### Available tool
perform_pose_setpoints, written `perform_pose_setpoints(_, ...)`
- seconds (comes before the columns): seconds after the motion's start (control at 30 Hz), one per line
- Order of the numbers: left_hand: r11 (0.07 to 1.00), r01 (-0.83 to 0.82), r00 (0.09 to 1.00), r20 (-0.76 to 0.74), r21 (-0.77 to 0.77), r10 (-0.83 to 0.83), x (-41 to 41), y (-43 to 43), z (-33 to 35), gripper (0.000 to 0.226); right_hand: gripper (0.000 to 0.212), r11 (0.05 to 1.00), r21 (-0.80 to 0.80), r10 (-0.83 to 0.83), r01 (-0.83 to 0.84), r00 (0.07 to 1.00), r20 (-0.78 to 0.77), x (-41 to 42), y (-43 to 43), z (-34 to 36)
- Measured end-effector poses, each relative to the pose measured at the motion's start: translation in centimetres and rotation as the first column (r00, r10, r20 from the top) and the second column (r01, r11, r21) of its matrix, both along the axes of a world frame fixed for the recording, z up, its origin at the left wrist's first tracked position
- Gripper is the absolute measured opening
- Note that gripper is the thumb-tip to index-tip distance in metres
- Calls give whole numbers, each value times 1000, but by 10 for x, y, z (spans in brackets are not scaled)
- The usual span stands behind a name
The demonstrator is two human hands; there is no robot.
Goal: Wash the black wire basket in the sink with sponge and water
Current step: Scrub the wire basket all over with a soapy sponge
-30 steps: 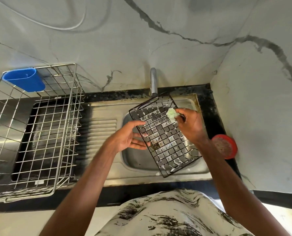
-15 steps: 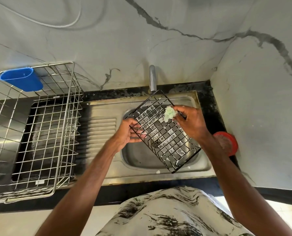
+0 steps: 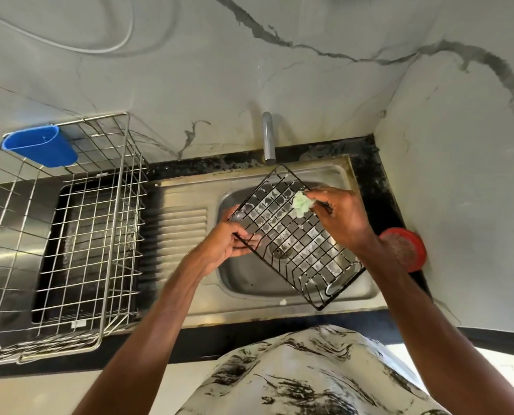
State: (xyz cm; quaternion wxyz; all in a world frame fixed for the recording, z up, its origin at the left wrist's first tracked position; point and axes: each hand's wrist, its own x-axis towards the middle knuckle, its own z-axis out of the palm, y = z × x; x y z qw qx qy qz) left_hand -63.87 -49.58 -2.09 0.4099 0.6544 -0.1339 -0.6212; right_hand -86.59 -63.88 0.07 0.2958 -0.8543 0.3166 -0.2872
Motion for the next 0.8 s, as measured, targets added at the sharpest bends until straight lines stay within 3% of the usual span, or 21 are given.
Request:
perform_pose_setpoints(0.1, 958, 284, 931, 227, 33, -284, 15, 3, 1, 59, 32, 993, -9, 121, -122, 992, -26, 2, -5, 7)
perform_pose_setpoints(0.17, 917, 395, 871, 295, 59, -394, 19, 4, 1, 55, 33, 978, 5, 207, -207, 977, -48, 4, -10, 14)
perform_pose_setpoints(0.23, 926, 372, 887, 270, 65, -376, 19, 3, 3, 55, 35, 965, 89, 251, -247, 967, -45, 7, -17, 21)
perform_pose_setpoints(0.37, 936, 349, 901, 256, 47, -349, 18, -5, -1, 86, 31, 932, 180, 333, -314, 939, -86, 14, -34, 28)
perform_pose_setpoints(0.43, 875, 479, 804, 362, 73, -471, 14, -10, 0, 100, 30, 907, 248, 376, -341, 920, -109, 17, -37, 31)
perform_pose_setpoints(0.5, 809, 579, 697, 451, 104, -557, 7, -15, 4, 87, 28, 880, 313, 412, -359, 902, -125, 21, -38, 35)
perform_pose_setpoints(0.57, 838, 542, 713, 493, 64, -499, 1, -20, 6, 42, 27, 860, 347, 437, -374, 891, -124, 23, -37, 40)
perform_pose_setpoints(0.6, 870, 494, 755, 491, 11, -435, 0, -22, 4, 32, 26, 863, 335, 438, -378, 891, -122, 25, -38, 42)
perform_pose_setpoints(0.7, 971, 205, 937, 311, -123, -159, -12, -19, -1, 31, 28, 869, 343, 419, -356, 899, -130, 26, -39, 44)
perform_pose_setpoints(0.8, 985, 95, 948, 316, -143, -46, -18, -8, -5, 23, 33, 893, 239, 427, -382, 886, -181, 19, -36, 50)
